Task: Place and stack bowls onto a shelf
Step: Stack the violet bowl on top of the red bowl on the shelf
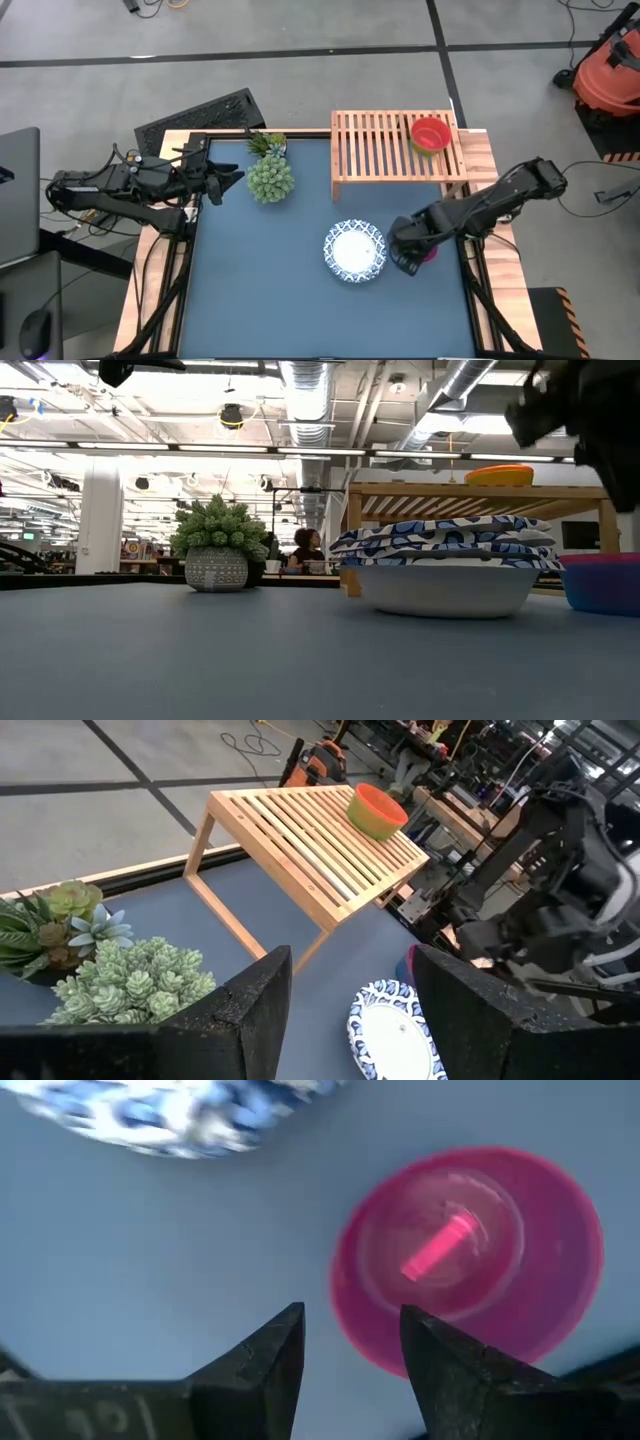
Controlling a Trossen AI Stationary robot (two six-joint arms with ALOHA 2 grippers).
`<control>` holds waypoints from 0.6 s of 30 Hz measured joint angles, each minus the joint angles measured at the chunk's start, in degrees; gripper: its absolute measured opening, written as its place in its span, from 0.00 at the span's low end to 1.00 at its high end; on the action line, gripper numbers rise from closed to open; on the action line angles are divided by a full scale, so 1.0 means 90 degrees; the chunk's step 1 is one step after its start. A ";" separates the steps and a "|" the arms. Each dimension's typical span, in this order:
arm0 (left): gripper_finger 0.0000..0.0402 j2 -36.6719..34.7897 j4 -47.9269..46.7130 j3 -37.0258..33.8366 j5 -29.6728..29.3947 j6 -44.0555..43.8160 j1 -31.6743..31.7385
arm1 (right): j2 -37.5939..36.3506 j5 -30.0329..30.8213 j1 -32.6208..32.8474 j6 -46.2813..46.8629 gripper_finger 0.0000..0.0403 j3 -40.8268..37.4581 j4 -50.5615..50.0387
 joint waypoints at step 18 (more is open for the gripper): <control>0.49 0.0001 -0.0039 0.0000 0.0063 -0.0021 0.0000 | 0.0001 -0.0347 0.0102 -0.0189 0.46 -0.0980 0.0877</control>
